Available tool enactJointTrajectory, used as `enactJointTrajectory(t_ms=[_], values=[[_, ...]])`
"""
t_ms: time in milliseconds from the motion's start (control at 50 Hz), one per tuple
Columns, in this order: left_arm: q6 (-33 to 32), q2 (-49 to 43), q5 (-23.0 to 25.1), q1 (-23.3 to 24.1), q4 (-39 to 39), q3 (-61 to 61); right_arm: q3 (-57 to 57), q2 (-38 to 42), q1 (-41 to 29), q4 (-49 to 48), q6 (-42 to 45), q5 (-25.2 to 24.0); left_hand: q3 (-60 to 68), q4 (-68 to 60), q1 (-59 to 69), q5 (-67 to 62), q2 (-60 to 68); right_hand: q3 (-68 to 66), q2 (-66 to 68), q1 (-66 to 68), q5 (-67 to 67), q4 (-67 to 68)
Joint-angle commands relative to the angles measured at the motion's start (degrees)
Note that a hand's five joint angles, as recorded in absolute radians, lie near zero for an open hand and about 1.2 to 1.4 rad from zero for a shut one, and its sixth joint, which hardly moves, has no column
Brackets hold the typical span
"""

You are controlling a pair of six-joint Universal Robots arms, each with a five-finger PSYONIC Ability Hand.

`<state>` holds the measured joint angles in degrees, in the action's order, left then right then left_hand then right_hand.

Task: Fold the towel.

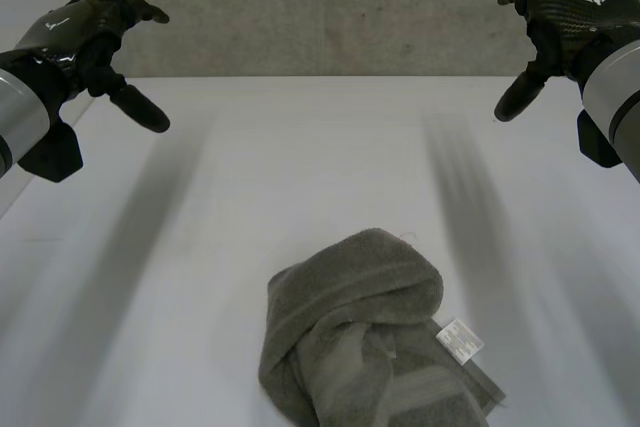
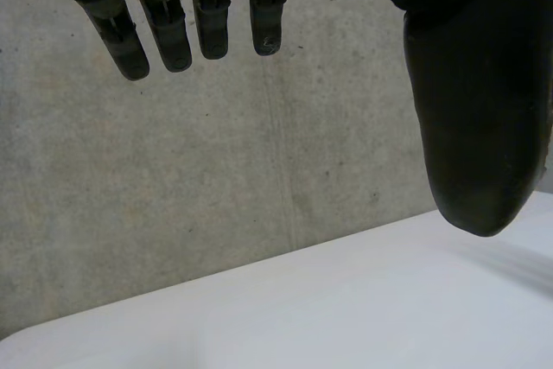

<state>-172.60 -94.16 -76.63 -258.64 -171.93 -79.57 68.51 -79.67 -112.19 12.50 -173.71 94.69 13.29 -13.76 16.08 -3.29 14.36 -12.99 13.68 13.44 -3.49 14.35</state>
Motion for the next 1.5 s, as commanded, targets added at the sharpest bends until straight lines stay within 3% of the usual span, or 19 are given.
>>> enactJointTrajectory(t_ms=[20, 120, 260, 360, 500, 600, 700, 840, 880, 900, 940, 1020, 1040, 1060, 1160, 1280, 1320, 1420, 1500], values=[[0.0, -0.4, 0.2, 0.3, 0.0, 0.1, 0.3, 0.0, 0.0, 0.0, -0.3, -0.6, -3.3, 3.8, -4.9, 2.1, -3.1, 3.0, -3.7, -3.4, 3.5, -4.4], [-0.1, -1.5, 0.9, 1.6, -0.2, -0.3, 1.5, 0.0, -0.6, 0.3, -0.3, -2.1, -3.3, 3.8, -5.2, 2.4, -3.5, 3.0, -3.7, -3.4, 3.5, -4.4], [-5.9, -9.4, 1.2, 8.5, -0.6, -1.0, 10.8, 0.0, 2.8, 0.8, -0.7, -12.6, -3.3, 3.8, -5.2, 2.4, -3.5, 3.0, -3.7, -3.4, 3.5, -4.4], [-10.6, -14.6, 1.9, 12.5, -0.2, -3.0, 18.9, 0.0, 6.1, 0.7, -0.7, -16.9, -3.3, 3.8, -5.2, 2.4, -3.5, 3.0, -3.7, -3.4, 3.5, -4.4], [-12.6, -19.0, 4.1, 13.9, -0.9, -6.1, 27.3, 1.1, 7.6, -0.2, -0.7, -22.0, -3.3, 3.8, -4.7, 1.9, -3.0, 3.0, -3.7, -3.4, 3.5, -4.4], [-12.7, -23.4, 7.4, 15.4, -1.0, -6.1, 30.5, 6.4, 7.2, -1.3, -3.0, -28.4, -3.3, 3.8, -3.8, 1.1, -2.1, 3.0, -3.7, -3.4, 3.5, -4.4], [-12.7, -25.7, 8.4, 15.4, -0.9, -6.2, 30.4, 10.6, 6.7, -3.4, -6.6, -29.6, -3.3, 3.8, -2.5, -0.3, -0.8, 3.0, -3.7, -3.4, 3.5, -4.4], [-12.5, -27.2, 8.6, 15.4, -1.0, -6.1, 29.8, 13.7, 5.8, -5.6, -9.5, -29.9, -3.3, 3.8, 9.8, -12.6, 11.5, 3.0, 21.1, 21.4, -21.3, -4.4], [-12.3, -28.2, 9.4, 15.9, -0.9, -6.0, 29.7, 14.0, 5.6, -6.1, -9.6, -29.8, -3.3, 3.8, 20.3, -23.1, 22.0, 3.0, 35.2, 35.4, -35.4, -4.4], [-12.3, -28.2, 9.4, 15.9, -0.9, -6.0, 29.7, 14.0, 5.6, -6.1, -9.6, -29.8, -3.3, 3.8, 20.4, -23.2, 22.1, 3.0, 35.3, 35.5, -35.4, -4.4], [-12.0, -28.5, 10.9, 17.0, -1.0, -5.7, 29.4, 13.5, 5.7, -6.6, -9.5, -29.7, -3.3, 3.8, 39.8, -42.6, 41.5, 3.0, 51.1, 51.4, -51.3, -4.4], [-11.8, -28.5, 11.7, 17.3, -1.0, -5.0, 29.0, 12.7, 6.2, -6.9, -9.4, -29.7, -3.3, 3.8, 52.0, -54.7, 53.7, 3.0, 66.2, 66.5, -66.4, -4.4], [-11.8, -28.5, 11.7, 17.3, -1.0, -4.3, 28.5, 12.3, 6.2, -6.9, -9.1, -29.9, -3.3, 3.8, 60.3, -63.1, 62.0, 3.0, 66.3, 66.6, -66.5, -4.4], [-11.8, -28.5, 11.7, 17.3, -1.0, -4.3, 28.5, 12.3, 6.2, -6.9, -9.1, -29.9, -3.3, 3.8, 60.4, -63.2, 62.1, 3.0, 66.3, 66.6, -66.5, -4.4], [-10.9, -28.5, 11.8, 17.3, -1.3, -0.6, 25.5, 12.5, 5.8, -6.8, -8.8, -30.3, -3.3, 3.8, 63.9, -66.7, 65.6, 3.0, 66.3, 66.6, -66.5, -4.4], [-7.9, -27.0, 10.6, 16.9, -3.2, 10.5, 11.9, 12.6, 3.8, -3.9, -6.9, -32.7, -3.3, 3.8, 63.9, -66.7, 65.6, 3.0, 66.3, 66.6, -66.5, -4.4], [-6.9, -22.5, 8.5, 16.6, -5.7, 15.8, 0.1, 10.2, 3.3, -0.7, -3.6, -32.5, -3.3, 3.8, 63.9, -66.7, 65.6, 3.0, 66.3, 66.6, -66.5, -4.4], [-5.8, -14.2, 3.3, 16.2, -12.8, 20.8, -14.6, 4.2, 3.7, -2.2, 0.2, -32.8, -3.3, 3.8, 63.9, -66.7, 65.6, 3.0, 66.3, 66.6, -66.5, -4.4], [-4.4, -8.6, 2.1, 16.2, -15.9, 21.2, -16.5, 1.3, 2.9, -8.2, 0.6, -33.3, -3.3, 3.8, 63.9, -66.7, 65.6, 3.0, 66.3, 66.6, -66.5, -4.4]])
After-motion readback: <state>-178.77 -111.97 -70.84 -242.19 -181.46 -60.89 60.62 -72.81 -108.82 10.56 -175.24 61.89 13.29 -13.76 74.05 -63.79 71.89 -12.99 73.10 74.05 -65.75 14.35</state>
